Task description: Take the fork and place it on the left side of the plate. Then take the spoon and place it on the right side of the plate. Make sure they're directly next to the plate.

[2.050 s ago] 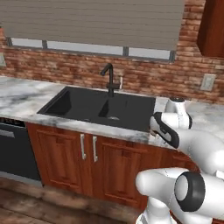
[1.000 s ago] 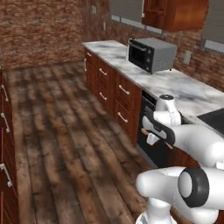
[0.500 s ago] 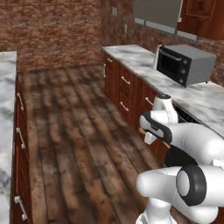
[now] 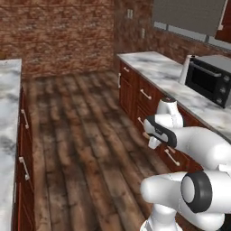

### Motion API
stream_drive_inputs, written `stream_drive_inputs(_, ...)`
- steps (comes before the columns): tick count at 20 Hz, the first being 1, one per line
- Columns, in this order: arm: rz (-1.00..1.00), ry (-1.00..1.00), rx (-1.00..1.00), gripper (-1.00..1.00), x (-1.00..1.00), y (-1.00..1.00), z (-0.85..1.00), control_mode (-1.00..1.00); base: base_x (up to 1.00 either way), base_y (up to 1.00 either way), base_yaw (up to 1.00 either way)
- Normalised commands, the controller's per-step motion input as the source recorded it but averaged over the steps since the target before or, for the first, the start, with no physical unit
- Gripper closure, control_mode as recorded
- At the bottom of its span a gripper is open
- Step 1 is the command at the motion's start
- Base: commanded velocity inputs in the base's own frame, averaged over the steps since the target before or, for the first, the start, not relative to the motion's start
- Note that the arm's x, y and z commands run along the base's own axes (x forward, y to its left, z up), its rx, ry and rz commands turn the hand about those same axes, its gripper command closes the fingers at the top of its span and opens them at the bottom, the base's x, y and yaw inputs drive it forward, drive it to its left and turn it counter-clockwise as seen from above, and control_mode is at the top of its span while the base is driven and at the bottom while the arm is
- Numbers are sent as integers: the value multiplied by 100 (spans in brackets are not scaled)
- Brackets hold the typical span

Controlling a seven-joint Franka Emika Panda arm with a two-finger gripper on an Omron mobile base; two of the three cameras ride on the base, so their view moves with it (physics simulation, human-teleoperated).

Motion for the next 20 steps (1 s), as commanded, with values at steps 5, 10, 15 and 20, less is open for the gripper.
stream_drive_inputs(5,0,0,0,100,0,0,0,100,100,0,6)
stream_drive_inputs(10,0,0,0,100,0,0,0,100,100,0,7)
stream_drive_inputs(15,0,0,0,100,0,0,0,100,100,0,7)
stream_drive_inputs(20,0,0,0,100,0,0,0,100,100,0,8)
